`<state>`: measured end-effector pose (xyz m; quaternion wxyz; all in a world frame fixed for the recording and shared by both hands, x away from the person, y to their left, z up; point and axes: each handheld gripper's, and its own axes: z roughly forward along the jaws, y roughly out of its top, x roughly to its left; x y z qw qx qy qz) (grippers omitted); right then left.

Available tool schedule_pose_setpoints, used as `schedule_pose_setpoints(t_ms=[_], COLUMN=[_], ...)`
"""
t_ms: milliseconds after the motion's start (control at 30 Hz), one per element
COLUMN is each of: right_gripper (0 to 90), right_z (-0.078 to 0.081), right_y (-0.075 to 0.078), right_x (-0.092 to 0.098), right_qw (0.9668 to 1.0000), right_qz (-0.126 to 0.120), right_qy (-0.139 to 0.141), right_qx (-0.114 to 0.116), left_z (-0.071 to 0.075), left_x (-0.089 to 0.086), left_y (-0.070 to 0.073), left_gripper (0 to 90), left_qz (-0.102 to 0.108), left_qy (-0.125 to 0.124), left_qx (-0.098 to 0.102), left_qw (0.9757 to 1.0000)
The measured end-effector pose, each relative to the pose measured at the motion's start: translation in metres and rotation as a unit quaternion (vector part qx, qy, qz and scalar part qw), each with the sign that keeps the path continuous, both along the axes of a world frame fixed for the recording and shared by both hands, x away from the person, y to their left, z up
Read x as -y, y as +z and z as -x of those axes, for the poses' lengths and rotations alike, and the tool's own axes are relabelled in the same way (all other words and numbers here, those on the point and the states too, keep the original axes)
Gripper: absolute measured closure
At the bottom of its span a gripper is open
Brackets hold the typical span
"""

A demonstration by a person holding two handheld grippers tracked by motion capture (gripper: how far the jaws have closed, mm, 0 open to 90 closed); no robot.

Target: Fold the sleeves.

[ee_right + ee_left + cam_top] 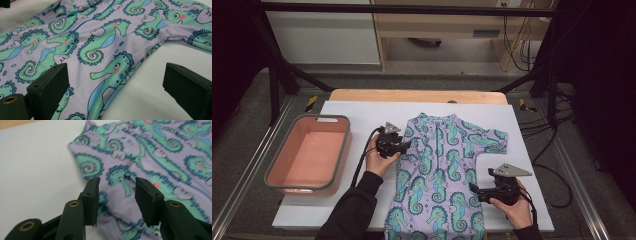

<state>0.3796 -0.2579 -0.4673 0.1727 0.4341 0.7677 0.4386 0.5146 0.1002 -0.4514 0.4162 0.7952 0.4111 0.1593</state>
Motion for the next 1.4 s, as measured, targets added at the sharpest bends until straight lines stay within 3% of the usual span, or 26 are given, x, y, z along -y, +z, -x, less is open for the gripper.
schedule_pose_setpoints(t_ms=[133, 233, 333, 367, 500, 533, 600, 633, 733, 867, 1033, 1067, 1167, 1400], right_gripper=[7.0, 7.0, 7.0, 7.0, 7.0, 7.1, 7.1, 7.1, 7.1, 7.2, 7.2, 7.2, 7.2, 7.2], right_z=[0.0, 0.0, 0.0, 0.0, 0.0, 0.0, 0.0, 0.0, 0.0, 0.0, 0.0, 0.0, 0.0, 0.0], right_y=[0.0, 0.0, 0.0, 0.0, 0.0, 0.0, 0.0, 0.0, 0.0, 0.0, 0.001, 0.001, 0.001, 0.002], right_x=[0.0, 0.0, 0.0, 0.0, 0.0, 0.0, 0.0, 0.0, 0.0, 0.0, 0.0, 0.0, 0.0, 0.001], right_qw=[1.0, 1.0, 1.0, 1.0, 1.0, 1.0, 1.0, 1.0, 1.0, 1.0, 1.0, 1.0, 1.0, 1.0], right_qz=[0.001, 0.001, 0.0, 0.001, 0.0, 0.001, 0.0, 0.001, 0.0, 0.0, -0.002, -0.002, -0.002, -0.003], right_qy=[0.001, 0.002, 0.002, 0.003, 0.003, 0.004, 0.003, 0.003, 0.003, 0.003, 0.002, 0.002, 0.002, 0.001], right_qx=[0.001, 0.001, 0.001, 0.001, 0.001, 0.001, 0.001, 0.001, 0.001, 0.001, 0.001, 0.001, 0.001, 0.003], left_z=[-0.005, -0.011, -0.017, -0.018, -0.021, -0.021, -0.021, -0.02, -0.014, -0.01, -0.004, -0.004, -0.002, 0.007], left_x=[0.017, 0.026, 0.028, 0.029, 0.028, 0.027, 0.025, 0.026, 0.029, 0.037, 0.047, 0.048, 0.048, 0.023], left_y=[-0.001, -0.006, -0.012, -0.014, -0.018, -0.018, -0.017, -0.016, -0.012, -0.006, -0.004, -0.004, -0.002, 0.004], left_gripper=[49.9, 48.5, 48.5, 48.8, 53.3, 53.9, 59.7, 69.5, 86.1, 88.4, 88.2, 86.5, 66.9, 42.4], left_qz=[0.018, 0.016, 0.017, 0.008, -0.005, 0.0, 0.013, 0.018, 0.02, 0.025, 0.042, 0.05, 0.053, 0.064], left_qy=[-0.007, -0.004, 0.003, 0.004, 0.007, 0.006, -0.005, -0.012, -0.029, -0.055, -0.082, -0.091, -0.095, -0.069], left_qx=[-0.006, -0.002, -0.013, -0.014, -0.011, -0.014, -0.025, -0.032, -0.029, -0.02, -0.025, -0.027, -0.025, -0.011], left_qw=[0.9998, 0.9999, 0.9998, 0.9999, 0.9999, 0.9999, 0.9996, 0.9992, 0.999, 0.998, 0.9954, 0.9942, 0.9937, 0.9955])
